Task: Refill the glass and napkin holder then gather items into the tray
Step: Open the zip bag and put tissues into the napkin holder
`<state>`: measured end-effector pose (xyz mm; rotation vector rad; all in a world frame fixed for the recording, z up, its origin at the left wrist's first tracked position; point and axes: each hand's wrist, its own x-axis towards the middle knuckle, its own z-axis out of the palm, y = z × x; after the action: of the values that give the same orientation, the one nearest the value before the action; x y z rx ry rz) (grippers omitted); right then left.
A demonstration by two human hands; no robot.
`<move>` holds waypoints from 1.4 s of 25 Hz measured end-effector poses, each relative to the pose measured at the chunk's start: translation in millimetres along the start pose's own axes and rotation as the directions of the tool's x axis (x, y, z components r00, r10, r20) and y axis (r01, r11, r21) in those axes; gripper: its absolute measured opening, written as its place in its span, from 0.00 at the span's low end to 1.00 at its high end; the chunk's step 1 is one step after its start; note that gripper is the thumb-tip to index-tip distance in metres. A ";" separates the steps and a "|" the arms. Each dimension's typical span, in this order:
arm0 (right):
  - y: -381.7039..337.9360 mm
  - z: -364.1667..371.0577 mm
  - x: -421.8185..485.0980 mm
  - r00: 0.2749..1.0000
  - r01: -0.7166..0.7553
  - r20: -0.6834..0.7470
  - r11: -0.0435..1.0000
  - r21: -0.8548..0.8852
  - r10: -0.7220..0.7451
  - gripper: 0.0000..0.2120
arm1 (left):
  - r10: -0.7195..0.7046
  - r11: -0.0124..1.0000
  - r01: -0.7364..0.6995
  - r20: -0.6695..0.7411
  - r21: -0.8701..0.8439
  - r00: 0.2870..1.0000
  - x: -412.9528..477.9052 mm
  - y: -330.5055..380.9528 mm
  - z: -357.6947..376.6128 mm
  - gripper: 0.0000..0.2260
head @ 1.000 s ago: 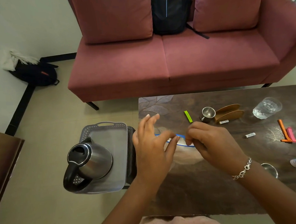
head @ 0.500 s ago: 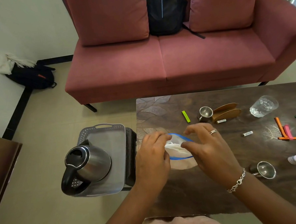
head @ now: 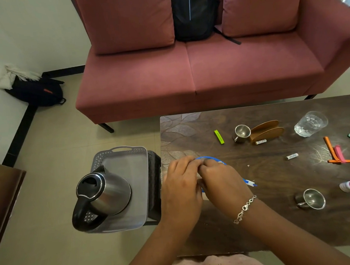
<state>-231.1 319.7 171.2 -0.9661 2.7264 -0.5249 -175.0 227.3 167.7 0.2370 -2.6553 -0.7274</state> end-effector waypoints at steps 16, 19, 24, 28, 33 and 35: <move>20.0 -15.3 -19.0 0.959 0.093 -0.260 0.992 -0.088 -0.113 0.08 | 0.026 0.999 -0.027 0.055 0.023 0.998 -7.2 -15.9 -0.5 0.19; 26.3 -28.6 -21.8 0.940 0.093 -0.328 0.995 -0.030 -0.098 0.09 | 0.025 0.999 -0.028 0.081 0.033 0.996 -6.4 -15.6 0.0 0.19; 36.0 -50.9 -28.4 0.908 0.133 -0.411 0.986 0.096 -0.083 0.12 | 0.013 1.000 -0.013 0.085 0.003 0.996 -5.5 -16.4 -0.4 0.21; 37.2 -73.6 -36.0 0.873 0.155 -0.484 0.977 0.149 -0.065 0.07 | 0.001 1.000 -0.001 0.082 -0.003 0.997 -3.1 -16.4 -1.1 0.27; 31.1 -110.9 -42.7 0.859 0.186 -0.490 0.799 0.571 0.150 0.09 | 0.017 1.000 -0.014 0.117 -0.027 0.993 -1.3 -17.6 0.7 0.28; 30.9 -123.0 -42.6 0.846 0.225 -0.496 0.714 0.663 0.194 0.08 | -0.010 1.000 0.010 0.101 -0.007 0.995 -1.8 -16.8 1.5 0.27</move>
<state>-253.1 401.4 274.7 -0.6772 2.4993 -1.9318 -172.9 214.1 157.2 0.2172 -2.7481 -0.7710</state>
